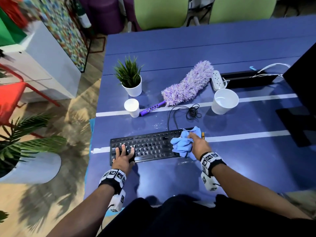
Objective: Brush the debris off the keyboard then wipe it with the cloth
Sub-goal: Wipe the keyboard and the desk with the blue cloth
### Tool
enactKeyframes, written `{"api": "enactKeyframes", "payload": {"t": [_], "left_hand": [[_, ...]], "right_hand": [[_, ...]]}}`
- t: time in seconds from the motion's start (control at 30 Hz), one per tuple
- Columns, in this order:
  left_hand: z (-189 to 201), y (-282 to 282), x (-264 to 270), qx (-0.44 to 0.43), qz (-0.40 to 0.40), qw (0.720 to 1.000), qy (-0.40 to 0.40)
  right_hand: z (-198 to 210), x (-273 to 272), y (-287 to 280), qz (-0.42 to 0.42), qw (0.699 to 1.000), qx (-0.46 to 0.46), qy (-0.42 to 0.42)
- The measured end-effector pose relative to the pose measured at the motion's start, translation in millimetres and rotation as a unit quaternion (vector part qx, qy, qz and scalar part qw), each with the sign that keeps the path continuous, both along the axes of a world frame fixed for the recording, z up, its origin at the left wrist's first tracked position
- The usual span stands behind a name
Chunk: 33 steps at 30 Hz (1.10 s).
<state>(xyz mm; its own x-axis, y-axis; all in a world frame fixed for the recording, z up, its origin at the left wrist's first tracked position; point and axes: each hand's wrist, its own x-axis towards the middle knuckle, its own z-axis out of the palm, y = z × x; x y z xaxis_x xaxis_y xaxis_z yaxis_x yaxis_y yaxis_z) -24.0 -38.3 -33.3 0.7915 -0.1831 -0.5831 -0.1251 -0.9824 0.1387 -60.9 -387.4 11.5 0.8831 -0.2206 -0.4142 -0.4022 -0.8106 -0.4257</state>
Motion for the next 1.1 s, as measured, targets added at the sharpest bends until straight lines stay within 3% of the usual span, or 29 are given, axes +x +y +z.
{"api": "enactKeyframes", "payload": {"t": [0.2,0.37,0.6,0.8,0.93,1.1], "left_hand": [[1,1,-4,-0.023,0.016,1.000,-0.007],[1,4,-6,-0.034,0.013,0.999,-0.003],[2,2,-5,-0.022,0.015,1.000,-0.010],[4,-1,-7,-0.013,0.020,1.000,-0.013],[5,-2,-8,-0.006,0.017,1.000,-0.014],[2,1,-8,-0.014,0.015,1.000,-0.015]], "right_hand": [[-4,-47,11,0.001,1.000,-0.021,0.018],[4,3,-12,-0.037,0.999,-0.039,-0.007],[15,47,-25,-0.020,0.999,-0.044,-0.001],[5,-6,-16,-0.037,0.999,-0.032,0.014],[1,-44,-11,-0.001,0.995,-0.060,0.074],[3,-42,26,0.037,0.995,-0.057,0.079]]}}
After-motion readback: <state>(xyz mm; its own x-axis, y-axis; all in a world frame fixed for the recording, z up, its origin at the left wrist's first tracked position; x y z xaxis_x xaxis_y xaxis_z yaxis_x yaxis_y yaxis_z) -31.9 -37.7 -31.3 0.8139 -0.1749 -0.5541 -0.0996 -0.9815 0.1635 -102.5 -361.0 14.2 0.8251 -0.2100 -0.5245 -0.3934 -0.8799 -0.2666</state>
